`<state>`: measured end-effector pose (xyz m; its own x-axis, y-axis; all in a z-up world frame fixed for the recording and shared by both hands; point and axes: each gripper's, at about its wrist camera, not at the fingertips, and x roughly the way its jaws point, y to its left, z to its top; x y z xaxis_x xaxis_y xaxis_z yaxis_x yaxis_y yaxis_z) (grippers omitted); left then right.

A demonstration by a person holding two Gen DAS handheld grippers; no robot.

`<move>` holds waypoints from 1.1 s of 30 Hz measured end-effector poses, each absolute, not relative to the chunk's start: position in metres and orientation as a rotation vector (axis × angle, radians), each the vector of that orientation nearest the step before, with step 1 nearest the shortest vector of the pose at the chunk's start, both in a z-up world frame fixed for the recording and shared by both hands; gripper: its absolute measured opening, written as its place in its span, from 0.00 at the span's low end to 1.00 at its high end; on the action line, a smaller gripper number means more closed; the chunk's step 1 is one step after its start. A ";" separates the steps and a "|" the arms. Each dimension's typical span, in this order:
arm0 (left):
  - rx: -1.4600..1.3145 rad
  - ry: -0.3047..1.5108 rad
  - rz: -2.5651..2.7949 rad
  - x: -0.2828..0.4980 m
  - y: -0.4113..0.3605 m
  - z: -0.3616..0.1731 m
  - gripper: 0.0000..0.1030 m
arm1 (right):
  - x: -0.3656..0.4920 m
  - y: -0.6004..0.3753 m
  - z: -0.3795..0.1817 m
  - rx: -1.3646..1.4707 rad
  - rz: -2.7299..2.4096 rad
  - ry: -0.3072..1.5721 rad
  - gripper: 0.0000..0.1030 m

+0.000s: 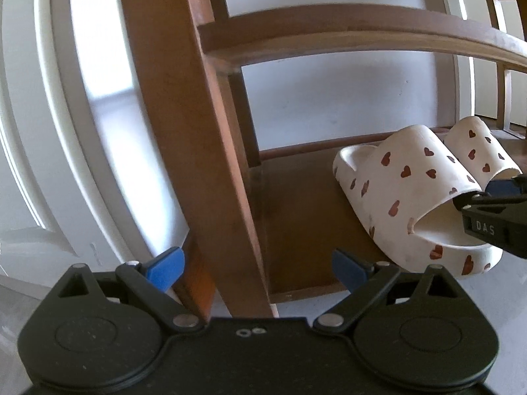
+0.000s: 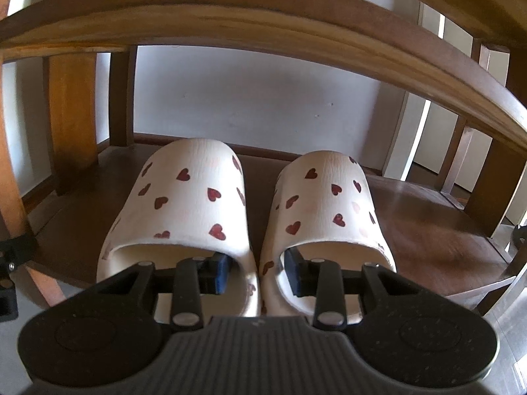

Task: Organize scattered shoes
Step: 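Push the slides onto the bottom shelf and open the right gripper, then withdraw the right gripper and move it to the blue-grey sneakers on the floor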

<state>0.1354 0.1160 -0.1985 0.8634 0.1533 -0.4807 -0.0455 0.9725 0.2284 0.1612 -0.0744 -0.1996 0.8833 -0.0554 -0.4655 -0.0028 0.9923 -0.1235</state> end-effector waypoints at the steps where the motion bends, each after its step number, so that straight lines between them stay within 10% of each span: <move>1: 0.217 0.520 0.106 0.137 0.116 -0.200 0.94 | 0.165 -0.073 -0.200 -0.121 -0.031 0.486 0.37; 9: 0.237 0.523 0.097 0.138 0.112 -0.210 0.94 | 0.160 -0.079 -0.196 -0.087 -0.024 0.482 0.39; 20: 0.248 0.514 0.044 0.105 0.118 -0.200 0.94 | 0.063 -0.092 -0.182 -0.110 0.063 0.346 0.67; 33: 0.111 0.582 0.100 -0.025 0.199 -0.178 0.63 | -0.043 0.015 -0.212 -0.216 0.451 0.571 0.71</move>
